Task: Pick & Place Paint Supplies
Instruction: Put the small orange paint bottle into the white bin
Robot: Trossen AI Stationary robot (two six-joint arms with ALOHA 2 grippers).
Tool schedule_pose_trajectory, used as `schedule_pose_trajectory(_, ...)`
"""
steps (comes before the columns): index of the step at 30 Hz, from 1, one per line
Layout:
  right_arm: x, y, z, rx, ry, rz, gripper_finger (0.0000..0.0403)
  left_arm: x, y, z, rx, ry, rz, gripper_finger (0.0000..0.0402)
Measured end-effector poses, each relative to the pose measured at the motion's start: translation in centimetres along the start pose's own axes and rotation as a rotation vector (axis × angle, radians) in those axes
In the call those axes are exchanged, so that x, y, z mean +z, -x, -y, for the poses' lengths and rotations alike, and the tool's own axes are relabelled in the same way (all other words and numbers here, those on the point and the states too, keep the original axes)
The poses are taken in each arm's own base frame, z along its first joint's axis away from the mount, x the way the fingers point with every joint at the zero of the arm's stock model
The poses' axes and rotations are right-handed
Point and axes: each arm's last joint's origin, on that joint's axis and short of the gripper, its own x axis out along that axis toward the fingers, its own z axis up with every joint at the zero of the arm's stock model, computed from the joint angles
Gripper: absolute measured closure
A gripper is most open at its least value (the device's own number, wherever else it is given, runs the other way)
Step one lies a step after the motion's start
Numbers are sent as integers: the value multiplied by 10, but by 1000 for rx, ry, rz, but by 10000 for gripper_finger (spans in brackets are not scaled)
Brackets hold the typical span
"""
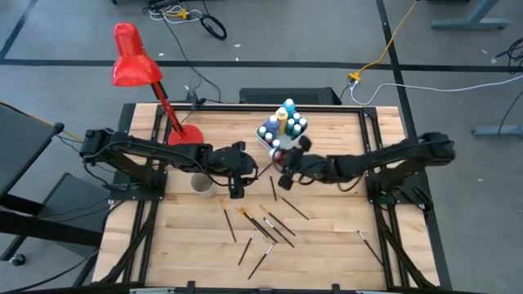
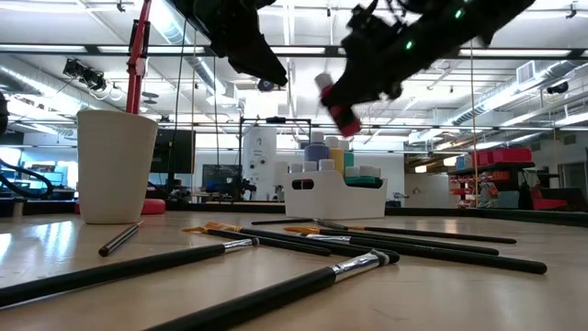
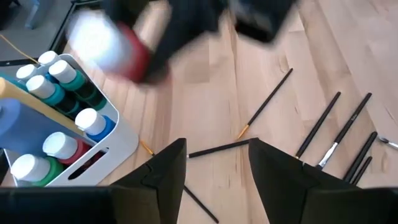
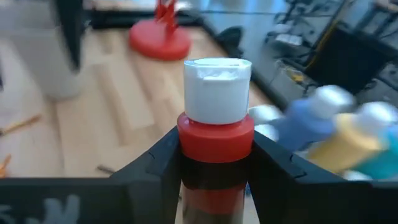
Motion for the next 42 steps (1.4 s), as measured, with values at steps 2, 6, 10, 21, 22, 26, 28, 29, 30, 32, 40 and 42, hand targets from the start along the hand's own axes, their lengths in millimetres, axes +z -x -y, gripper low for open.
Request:
schedule_pose_trajectory(2,9,14,10,-26,-14,22,254,0,0,0,0,1,0,219)
schedule_pose_trajectory(6,12,40,32,-132,-6,83,255,0,0,0,0,1,0,221)
schedule_pose_trajectory(10,-12,41,50,-163,-133,227,256,0,0,0,1,0,2,221)
schedule_pose_trajectory(21,-72,-25,78,-90,-243,348,251,11,1,-1,12,-12,116,221)
schedule_pose_trajectory(22,-73,-34,78,-92,-240,331,251,12,1,-1,12,-12,120,221)
schedule_pose_trajectory(26,-81,-64,76,-160,-287,270,251,12,1,-1,11,-6,120,221)
schedule_pose_trajectory(28,-84,-75,75,-197,-283,251,251,11,1,-1,11,-4,116,221)
schedule_pose_trajectory(29,-87,-79,74,-217,-279,238,251,11,1,-1,10,-4,116,221)
schedule_pose_trajectory(30,-90,-82,73,-224,-276,225,250,11,1,-1,10,-5,116,221)
schedule_pose_trajectory(32,-95,-86,72,-237,-284,205,250,11,1,-1,10,-5,113,221)
schedule_pose_trajectory(40,-112,-96,73,-248,-327,148,250,10,0,-1,9,-7,102,221)
schedule_pose_trajectory(42,-117,-98,74,-242,-347,135,250,10,0,-1,9,-6,102,221)
